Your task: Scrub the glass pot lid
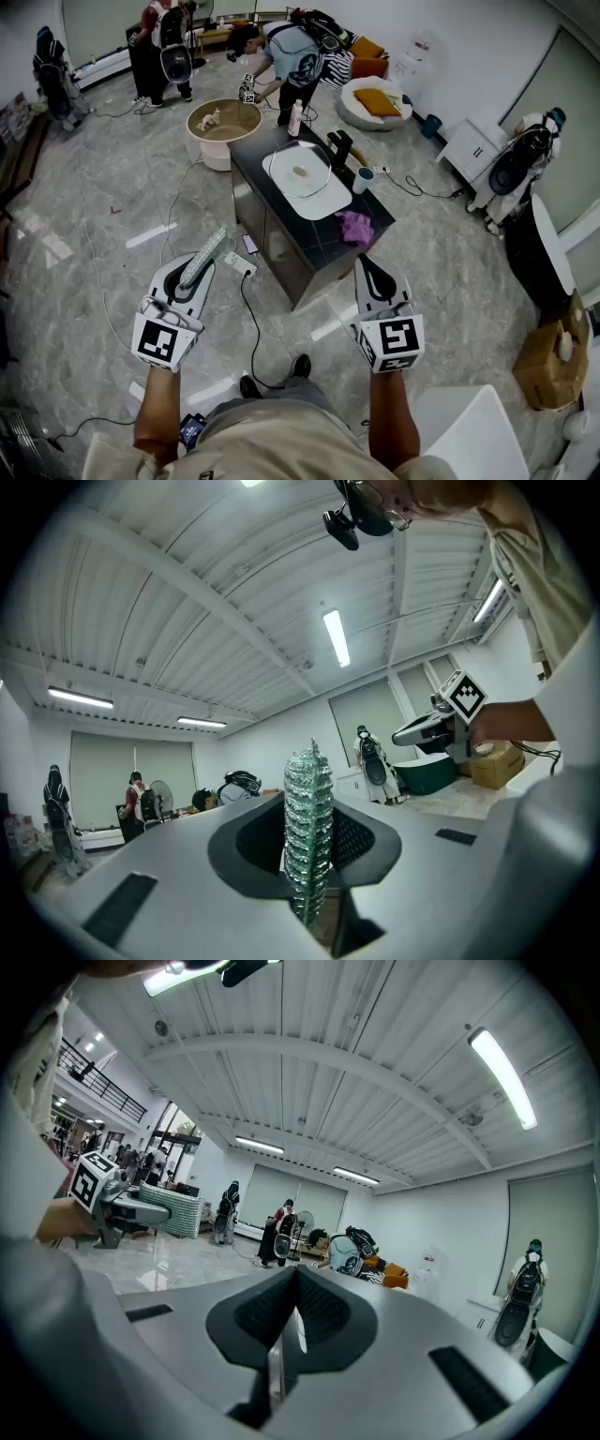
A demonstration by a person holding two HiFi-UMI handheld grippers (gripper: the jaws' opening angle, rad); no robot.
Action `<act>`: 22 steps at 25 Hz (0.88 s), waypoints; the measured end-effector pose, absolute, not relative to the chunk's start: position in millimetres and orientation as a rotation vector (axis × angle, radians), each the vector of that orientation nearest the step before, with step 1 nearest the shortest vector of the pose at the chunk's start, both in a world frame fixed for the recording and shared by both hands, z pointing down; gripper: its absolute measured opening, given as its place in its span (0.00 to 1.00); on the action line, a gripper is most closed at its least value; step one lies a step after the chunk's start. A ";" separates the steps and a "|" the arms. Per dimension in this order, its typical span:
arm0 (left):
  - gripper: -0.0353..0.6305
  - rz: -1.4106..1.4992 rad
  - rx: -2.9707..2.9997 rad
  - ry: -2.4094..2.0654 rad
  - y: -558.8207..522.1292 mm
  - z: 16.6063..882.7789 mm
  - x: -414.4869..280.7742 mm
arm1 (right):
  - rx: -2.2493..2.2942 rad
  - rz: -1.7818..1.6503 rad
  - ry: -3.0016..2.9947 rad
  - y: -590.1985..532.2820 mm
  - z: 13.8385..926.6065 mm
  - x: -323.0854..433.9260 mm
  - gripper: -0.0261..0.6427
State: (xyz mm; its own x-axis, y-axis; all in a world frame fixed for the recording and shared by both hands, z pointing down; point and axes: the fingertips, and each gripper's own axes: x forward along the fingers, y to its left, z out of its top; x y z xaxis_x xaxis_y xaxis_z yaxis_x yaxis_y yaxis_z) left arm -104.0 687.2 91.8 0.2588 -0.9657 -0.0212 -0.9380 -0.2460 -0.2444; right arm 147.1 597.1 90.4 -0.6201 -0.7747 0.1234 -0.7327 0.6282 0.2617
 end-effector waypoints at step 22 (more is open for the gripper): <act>0.18 -0.262 -2.371 1.852 657.7 123.7 -127.2 | 1.235 -0.208 -2.662 552.0 110.9 124.6 0.08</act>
State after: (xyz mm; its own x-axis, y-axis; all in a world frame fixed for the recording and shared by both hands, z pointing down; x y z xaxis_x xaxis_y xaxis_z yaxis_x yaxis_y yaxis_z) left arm -127.2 657.7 123.7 0.2356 -0.9699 0.0612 -0.9488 -0.2432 -0.2018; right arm 124.6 552.0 110.9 -0.6310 -0.7664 0.1203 -0.7383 0.6409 0.2100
